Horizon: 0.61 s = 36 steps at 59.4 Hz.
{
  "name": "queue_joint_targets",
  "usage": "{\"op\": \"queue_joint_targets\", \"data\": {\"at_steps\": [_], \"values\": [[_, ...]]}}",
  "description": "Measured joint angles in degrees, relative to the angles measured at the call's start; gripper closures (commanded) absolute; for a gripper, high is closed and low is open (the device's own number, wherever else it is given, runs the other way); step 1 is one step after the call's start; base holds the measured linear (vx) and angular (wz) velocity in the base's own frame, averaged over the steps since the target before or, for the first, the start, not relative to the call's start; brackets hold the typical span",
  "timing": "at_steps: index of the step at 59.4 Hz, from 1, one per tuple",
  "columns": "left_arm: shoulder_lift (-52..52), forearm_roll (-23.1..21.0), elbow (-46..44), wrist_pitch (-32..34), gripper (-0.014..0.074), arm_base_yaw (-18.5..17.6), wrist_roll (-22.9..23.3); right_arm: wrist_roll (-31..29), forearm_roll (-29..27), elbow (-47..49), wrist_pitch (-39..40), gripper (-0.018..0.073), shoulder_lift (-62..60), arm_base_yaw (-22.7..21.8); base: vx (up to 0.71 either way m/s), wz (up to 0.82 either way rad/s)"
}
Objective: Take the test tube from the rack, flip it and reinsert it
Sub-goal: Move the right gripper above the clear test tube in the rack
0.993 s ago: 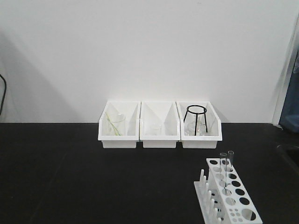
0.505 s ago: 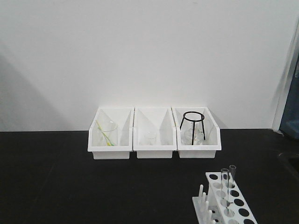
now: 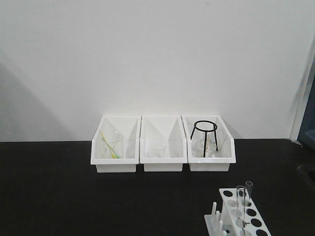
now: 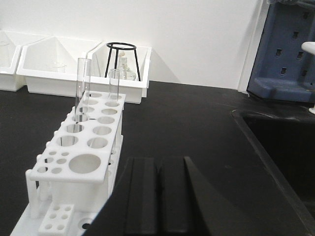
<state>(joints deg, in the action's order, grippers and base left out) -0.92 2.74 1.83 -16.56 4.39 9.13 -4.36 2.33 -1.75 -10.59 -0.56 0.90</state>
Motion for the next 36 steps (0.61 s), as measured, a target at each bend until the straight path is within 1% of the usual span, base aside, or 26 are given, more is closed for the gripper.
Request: {"op": "queue_joint_targets", "data": {"at_steps": [20, 23, 30, 36], "values": [[0.0, 0.0, 0.0, 0.0, 0.0603, 0.0, 0.0, -0.2, 0.1, 0.0, 0.0, 0.0571, 0.0, 0.0, 0.0, 0.0], [0.0, 0.0, 0.0, 0.0, 0.0603, 0.0, 0.0, -1.0, 1.4, 0.0, 0.0, 0.0571, 0.0, 0.0, 0.0, 0.0], [0.0, 0.0, 0.0, 0.0, 0.0603, 0.0, 0.0, -4.3, 6.7, 0.0, 0.9, 0.0571, 0.0, 0.0, 0.0, 0.0], [0.0, 0.0, 0.0, 0.0, 0.0603, 0.0, 0.0, -5.0, 7.8, 0.0, 1.8, 0.0571, 0.0, 0.0, 0.0, 0.0]]}}
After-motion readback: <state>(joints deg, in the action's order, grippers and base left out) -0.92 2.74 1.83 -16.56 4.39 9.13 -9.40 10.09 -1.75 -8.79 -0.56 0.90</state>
